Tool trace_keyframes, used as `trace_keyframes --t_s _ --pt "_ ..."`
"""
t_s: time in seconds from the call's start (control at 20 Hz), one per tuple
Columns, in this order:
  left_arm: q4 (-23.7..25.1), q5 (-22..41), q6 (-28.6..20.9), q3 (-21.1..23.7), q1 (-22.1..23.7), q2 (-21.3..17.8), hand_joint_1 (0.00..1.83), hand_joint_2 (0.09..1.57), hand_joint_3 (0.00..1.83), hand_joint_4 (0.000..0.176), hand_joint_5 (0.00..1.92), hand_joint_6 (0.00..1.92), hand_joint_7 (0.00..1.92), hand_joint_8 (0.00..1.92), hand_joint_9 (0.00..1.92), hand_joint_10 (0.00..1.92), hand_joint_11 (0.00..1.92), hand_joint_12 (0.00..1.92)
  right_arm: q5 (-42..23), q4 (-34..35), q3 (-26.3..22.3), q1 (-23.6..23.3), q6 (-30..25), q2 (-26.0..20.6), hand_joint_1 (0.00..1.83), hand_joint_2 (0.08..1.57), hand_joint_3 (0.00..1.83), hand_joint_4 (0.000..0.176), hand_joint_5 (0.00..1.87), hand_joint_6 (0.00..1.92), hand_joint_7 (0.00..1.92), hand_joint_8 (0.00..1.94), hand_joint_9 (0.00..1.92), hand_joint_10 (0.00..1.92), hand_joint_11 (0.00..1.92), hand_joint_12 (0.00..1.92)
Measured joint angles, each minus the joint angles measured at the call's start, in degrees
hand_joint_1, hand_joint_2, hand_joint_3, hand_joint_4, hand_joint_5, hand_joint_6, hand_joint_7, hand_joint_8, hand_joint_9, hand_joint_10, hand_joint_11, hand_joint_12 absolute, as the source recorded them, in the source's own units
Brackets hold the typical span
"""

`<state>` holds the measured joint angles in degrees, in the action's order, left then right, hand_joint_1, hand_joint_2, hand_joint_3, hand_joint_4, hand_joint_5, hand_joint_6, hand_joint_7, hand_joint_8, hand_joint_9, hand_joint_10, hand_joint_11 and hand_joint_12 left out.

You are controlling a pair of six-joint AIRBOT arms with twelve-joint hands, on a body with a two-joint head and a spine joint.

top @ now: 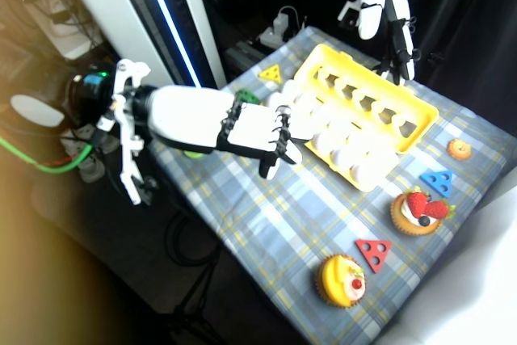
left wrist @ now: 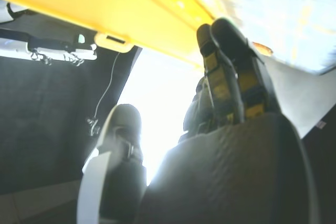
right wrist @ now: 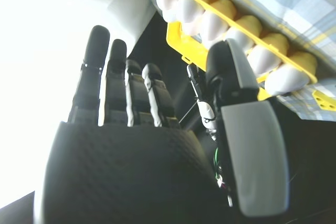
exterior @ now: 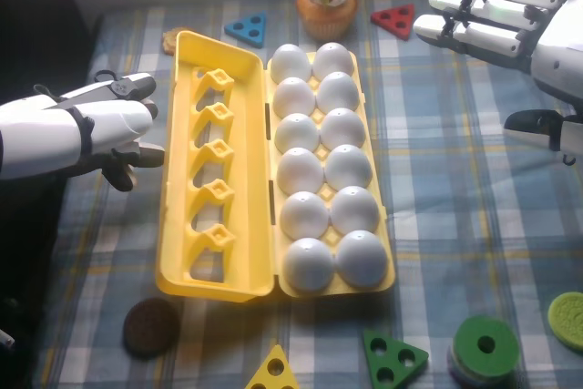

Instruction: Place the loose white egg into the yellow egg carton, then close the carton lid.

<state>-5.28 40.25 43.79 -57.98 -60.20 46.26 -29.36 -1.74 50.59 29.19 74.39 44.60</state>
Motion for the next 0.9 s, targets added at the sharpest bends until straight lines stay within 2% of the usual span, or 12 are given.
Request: trace_keyframes --t_s 0.1,0.25,0.3,0.5,0.6,0.65,0.8,0.85,0.9 --pt "0.79 0.96 -0.44 0.09 0.0 0.0 0.16 1.3 0.0 0.0 0.0 0.0 0.16 0.0 0.63 0.19 0.34 1.53 0.02 0.02 0.0 0.0 0.02 -0.02 0.78 1.28 0.0 0.0 0.0 0.0 0.0 0.0 0.0 0.57 0.0 1.54" --pt "2.12 3.17 -0.61 1.57 0.0 -1.18 0.16 1.28 0.0 0.0 0.0 0.0 0.17 0.0 0.57 0.19 0.26 1.6 0.0 0.0 0.0 0.0 0.02 0.0 0.76 1.29 0.0 0.0 0.0 0.0 0.0 0.0 0.0 0.63 0.0 1.62" --pt "2.58 3.74 -0.57 1.68 0.0 -1.49 0.14 1.29 0.0 0.0 0.0 0.0 0.18 0.0 0.59 0.2 0.31 1.55 0.02 0.02 0.0 0.0 0.02 0.0 0.76 1.28 0.0 0.0 0.0 0.0 0.0 0.0 0.0 0.57 0.0 1.61" --pt "2.97 6.91 -0.63 2.51 0.24 -3.13 0.17 1.29 0.0 0.0 0.0 0.0 0.11 0.0 0.6 0.23 0.4 1.5 -0.04 0.0 0.0 0.0 0.0 0.0 0.82 1.28 0.0 0.0 0.01 0.01 0.0 0.0 0.0 0.58 0.0 1.55" --pt "4.42 7.37 -0.63 3.23 0.9 -3.72 0.17 1.27 0.0 0.0 0.0 0.0 0.12 0.0 0.6 0.18 0.39 1.43 0.04 0.07 0.0 0.0 0.02 -0.02 0.8 1.28 0.0 0.0 0.0 0.01 0.0 0.0 0.0 0.56 0.0 1.49" --pt "5.51 7.67 -0.7 3.52 1.68 -3.98 0.15 1.28 0.0 0.0 0.01 0.0 0.2 0.01 0.61 0.11 0.32 1.41 0.04 0.07 0.0 0.02 0.0 -0.02 0.8 1.28 0.0 0.0 0.0 0.01 0.0 0.0 0.0 0.52 0.0 1.47" --pt "6.19 7.76 -0.74 3.45 3.37 -3.98 0.18 1.29 0.0 0.003 0.0 0.0 0.19 0.0 0.6 0.08 0.3 1.42 0.07 0.13 0.0 0.37 0.02 -0.02 0.82 1.28 0.0 0.0 0.01 0.02 0.01 0.0 0.0 0.5 0.0 1.48" --pt "6.16 7.52 -0.76 3.45 3.37 -4.0 0.2 1.29 0.0 0.0 0.0 0.0 0.22 0.01 0.59 0.06 0.24 1.41 0.09 0.17 0.0 0.37 0.0 -0.02 0.81 1.29 0.0 0.0 0.0 0.02 0.0 0.0 0.0 0.46 0.0 1.49" --pt "6.38 6.73 -0.76 3.45 3.37 -4.04 0.19 1.29 0.0 0.0 0.0 0.0 0.23 0.01 0.62 0.07 0.31 1.42 0.07 0.24 0.0 0.39 0.0 -0.09 0.78 1.29 0.01 0.0 0.0 0.0 0.0 0.0 0.0 0.38 0.0 1.47"
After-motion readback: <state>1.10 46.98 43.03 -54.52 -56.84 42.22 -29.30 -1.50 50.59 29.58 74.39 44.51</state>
